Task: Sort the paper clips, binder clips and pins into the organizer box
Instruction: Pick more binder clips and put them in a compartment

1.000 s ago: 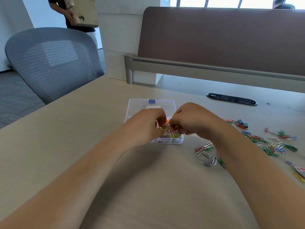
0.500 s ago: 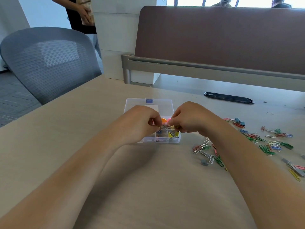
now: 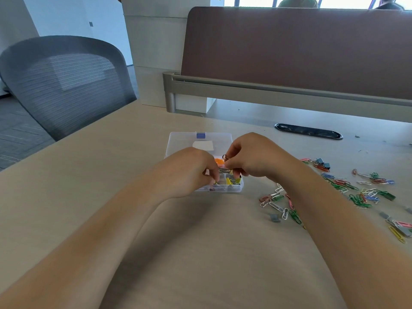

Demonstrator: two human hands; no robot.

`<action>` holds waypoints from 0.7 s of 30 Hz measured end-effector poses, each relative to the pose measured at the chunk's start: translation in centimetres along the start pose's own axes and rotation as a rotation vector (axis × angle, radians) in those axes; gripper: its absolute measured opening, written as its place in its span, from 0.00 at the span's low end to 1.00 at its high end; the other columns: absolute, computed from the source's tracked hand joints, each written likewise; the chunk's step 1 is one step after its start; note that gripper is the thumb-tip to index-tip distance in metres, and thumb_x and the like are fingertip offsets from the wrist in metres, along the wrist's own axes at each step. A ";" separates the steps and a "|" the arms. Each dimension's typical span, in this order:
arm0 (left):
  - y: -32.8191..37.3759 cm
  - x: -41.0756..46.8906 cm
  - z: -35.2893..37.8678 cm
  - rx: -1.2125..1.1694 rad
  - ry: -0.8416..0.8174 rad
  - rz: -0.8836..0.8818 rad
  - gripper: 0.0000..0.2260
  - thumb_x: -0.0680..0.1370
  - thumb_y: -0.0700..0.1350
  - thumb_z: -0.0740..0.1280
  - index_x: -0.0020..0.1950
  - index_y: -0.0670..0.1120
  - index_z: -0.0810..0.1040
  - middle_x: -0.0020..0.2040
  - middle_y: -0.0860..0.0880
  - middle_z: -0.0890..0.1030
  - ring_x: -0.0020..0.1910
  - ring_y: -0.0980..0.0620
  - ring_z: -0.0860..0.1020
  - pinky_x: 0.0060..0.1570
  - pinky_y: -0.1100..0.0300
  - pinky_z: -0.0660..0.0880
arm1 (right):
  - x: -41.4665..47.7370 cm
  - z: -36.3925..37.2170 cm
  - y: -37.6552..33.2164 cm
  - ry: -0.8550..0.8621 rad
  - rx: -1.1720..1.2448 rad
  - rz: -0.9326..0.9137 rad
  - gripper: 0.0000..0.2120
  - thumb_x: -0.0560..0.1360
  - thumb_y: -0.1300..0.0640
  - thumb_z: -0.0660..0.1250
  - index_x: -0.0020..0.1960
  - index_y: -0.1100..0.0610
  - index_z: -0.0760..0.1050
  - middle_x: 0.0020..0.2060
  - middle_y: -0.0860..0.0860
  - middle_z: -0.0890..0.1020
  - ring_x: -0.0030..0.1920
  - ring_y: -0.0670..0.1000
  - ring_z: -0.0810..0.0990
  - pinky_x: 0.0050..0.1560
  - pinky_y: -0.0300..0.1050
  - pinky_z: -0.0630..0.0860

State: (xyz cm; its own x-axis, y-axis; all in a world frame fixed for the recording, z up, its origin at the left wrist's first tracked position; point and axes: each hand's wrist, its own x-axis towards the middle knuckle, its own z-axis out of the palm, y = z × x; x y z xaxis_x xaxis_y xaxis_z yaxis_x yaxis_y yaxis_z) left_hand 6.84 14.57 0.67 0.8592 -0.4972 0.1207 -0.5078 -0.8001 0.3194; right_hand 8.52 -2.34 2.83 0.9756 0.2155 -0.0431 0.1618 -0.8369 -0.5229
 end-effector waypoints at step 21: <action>-0.7 0.4 0.3 -0.030 0.100 -0.052 0.05 0.77 0.44 0.67 0.46 0.51 0.82 0.41 0.55 0.79 0.40 0.56 0.75 0.41 0.62 0.72 | 0.6 0.4 0.4 -0.006 -0.086 -0.045 0.04 0.75 0.55 0.71 0.47 0.55 0.83 0.37 0.48 0.81 0.34 0.43 0.76 0.33 0.37 0.69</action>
State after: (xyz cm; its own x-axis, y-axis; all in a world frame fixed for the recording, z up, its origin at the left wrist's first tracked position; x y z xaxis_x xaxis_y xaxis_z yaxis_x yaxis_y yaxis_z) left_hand 7.52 14.77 0.19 0.8869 -0.4185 0.1957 -0.4619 -0.8126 0.3554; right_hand 9.14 -2.36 2.29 0.9661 0.2569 -0.0263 0.2181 -0.8663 -0.4495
